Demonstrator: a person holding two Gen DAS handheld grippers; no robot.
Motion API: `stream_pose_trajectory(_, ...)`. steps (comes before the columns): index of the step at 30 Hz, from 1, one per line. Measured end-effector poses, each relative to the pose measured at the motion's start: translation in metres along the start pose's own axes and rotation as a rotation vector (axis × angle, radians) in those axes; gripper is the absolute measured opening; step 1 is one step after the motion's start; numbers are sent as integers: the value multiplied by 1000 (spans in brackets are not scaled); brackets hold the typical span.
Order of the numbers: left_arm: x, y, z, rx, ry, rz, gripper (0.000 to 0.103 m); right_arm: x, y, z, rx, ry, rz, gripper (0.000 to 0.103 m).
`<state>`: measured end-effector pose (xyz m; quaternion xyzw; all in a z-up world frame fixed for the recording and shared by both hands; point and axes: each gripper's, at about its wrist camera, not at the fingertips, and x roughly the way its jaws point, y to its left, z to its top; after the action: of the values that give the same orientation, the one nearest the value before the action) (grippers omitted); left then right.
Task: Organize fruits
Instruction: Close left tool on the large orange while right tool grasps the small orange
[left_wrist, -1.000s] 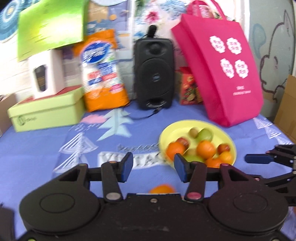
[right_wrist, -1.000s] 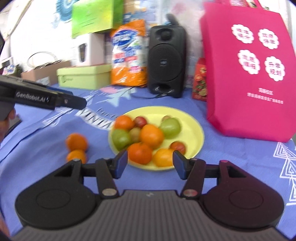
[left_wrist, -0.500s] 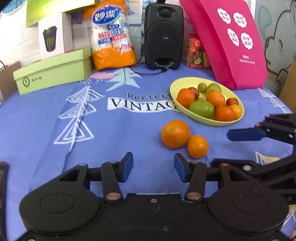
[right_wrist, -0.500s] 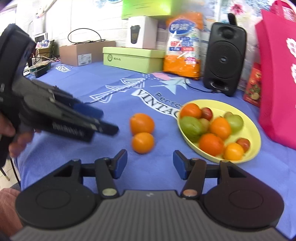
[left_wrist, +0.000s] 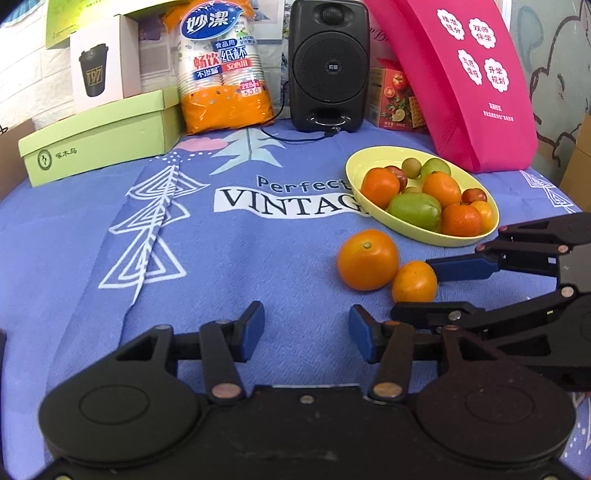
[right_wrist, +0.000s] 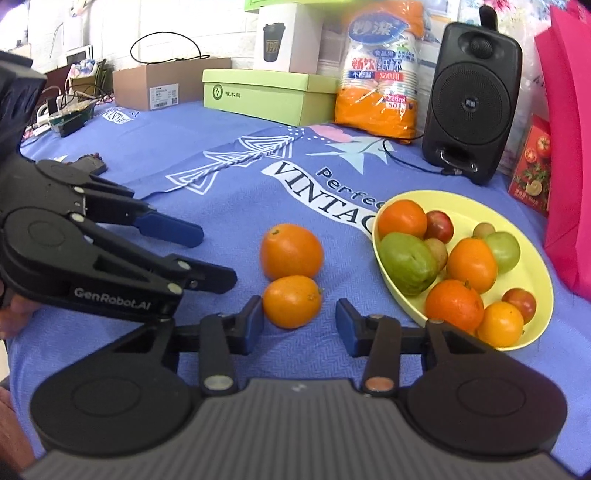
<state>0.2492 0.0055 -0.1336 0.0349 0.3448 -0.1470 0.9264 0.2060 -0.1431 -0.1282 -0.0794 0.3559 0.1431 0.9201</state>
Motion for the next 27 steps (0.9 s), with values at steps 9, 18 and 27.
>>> stream_pose_trajectory(9,10,-13,5,35,-9,-34,61,-9,-13,-6,18,-13,-13,33)
stream_pose_trajectory(18,32,-36,17,56,-12,-68,61,-28,-34,-22,71,-14,-51,33)
stream_pose_trajectory(27,39,-41,23,52,-9,-91,41,-33,-37,-28,84,-22,-50,33)
